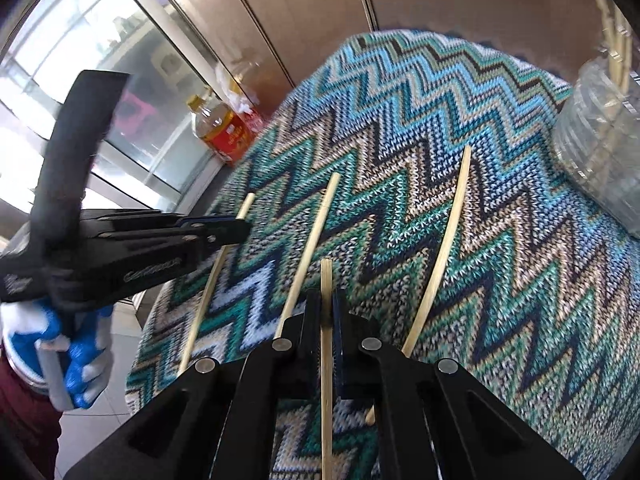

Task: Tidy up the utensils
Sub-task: 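Grasp a chopstick with the left tool while the right tool grasps another chopstick, then lift both chopsticks and lower them into the wire holder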

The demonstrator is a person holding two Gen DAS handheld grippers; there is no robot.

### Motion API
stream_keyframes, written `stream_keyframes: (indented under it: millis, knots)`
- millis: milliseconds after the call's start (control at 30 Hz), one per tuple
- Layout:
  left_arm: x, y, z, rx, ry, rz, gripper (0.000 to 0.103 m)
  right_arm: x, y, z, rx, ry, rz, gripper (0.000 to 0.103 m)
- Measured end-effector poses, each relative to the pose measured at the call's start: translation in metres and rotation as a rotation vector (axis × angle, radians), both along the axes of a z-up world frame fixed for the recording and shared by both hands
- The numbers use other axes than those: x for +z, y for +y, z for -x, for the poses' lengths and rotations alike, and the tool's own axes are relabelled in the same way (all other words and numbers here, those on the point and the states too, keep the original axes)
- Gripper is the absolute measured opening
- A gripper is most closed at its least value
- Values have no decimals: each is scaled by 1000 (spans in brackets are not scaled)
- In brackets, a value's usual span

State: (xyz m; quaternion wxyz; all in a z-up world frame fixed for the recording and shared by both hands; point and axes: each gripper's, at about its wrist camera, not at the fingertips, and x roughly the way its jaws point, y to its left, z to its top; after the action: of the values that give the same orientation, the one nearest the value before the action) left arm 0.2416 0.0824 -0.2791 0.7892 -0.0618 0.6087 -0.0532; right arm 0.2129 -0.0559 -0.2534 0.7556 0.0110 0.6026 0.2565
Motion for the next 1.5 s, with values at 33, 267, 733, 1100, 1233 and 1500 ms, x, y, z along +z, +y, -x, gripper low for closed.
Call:
stream_keyframes:
  millis: [33, 267, 733, 1100, 1233, 1500]
  knots:
    - [3, 0, 2, 5, -10, -1, 4, 6, -4, 4, 1, -13, -11, 5]
    - [34, 5, 22, 33, -120, 37, 4, 49, -28, 40, 15, -133, -81, 5]
    - [101, -4, 69, 21, -366, 123, 4, 102, -76, 101, -42, -309, -192, 5]
    - [139, -41, 87, -34, -474, 146, 4, 133, -112, 124, -113, -401, -238, 5]
    - [153, -54, 89, -43, -515, 156, 4, 150, -123, 127, -139, -462, -240, 5]
    - [195, -88, 85, -56, -659, 170, 4, 192, -155, 116, -230, -615, -249, 5]
